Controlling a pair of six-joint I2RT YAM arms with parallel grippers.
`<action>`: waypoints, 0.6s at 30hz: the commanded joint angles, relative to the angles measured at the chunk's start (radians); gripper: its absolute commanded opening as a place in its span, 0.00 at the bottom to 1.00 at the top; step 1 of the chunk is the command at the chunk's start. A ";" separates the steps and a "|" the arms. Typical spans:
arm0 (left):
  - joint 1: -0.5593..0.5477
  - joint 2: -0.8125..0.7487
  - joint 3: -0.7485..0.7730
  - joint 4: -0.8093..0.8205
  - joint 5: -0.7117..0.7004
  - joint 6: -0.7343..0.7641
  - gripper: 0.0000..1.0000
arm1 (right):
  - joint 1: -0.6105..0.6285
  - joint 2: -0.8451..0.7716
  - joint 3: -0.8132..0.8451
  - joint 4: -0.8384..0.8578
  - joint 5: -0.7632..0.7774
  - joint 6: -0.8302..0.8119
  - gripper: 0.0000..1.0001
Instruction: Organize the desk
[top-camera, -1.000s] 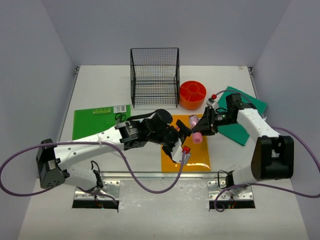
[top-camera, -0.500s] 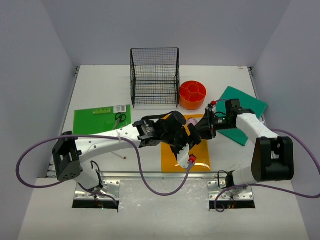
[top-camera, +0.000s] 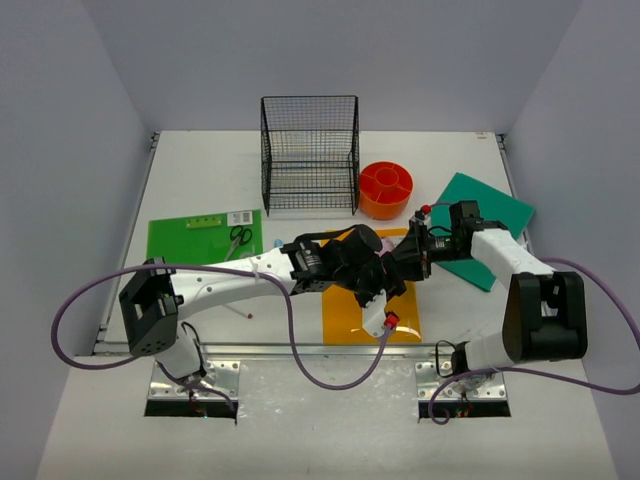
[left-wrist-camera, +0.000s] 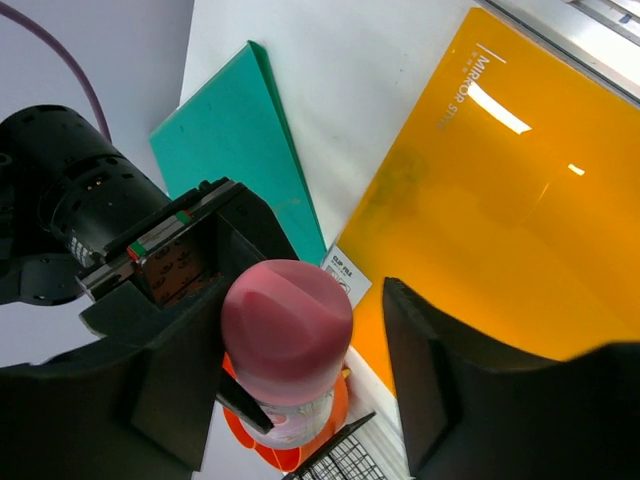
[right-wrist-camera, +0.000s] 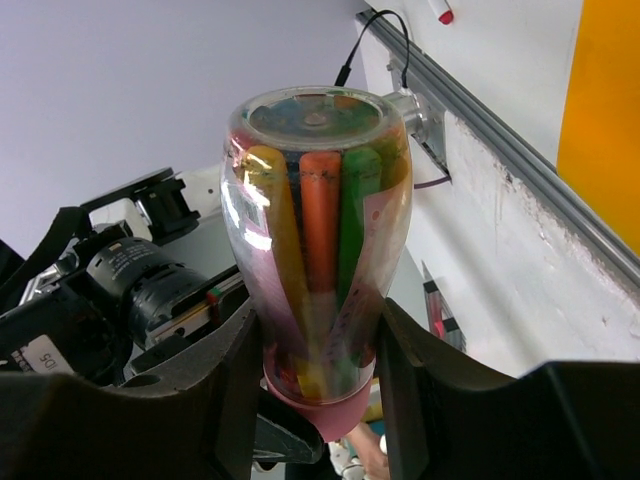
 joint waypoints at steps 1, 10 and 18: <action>-0.009 0.027 0.045 0.049 -0.004 -0.033 0.42 | -0.001 -0.039 -0.008 0.019 -0.061 0.015 0.00; -0.007 0.013 0.050 0.078 -0.045 -0.122 0.00 | -0.059 -0.023 0.104 -0.042 -0.047 -0.099 0.49; 0.037 -0.091 0.056 0.303 -0.013 -0.659 0.00 | -0.376 0.161 0.596 -0.298 0.107 -0.322 0.99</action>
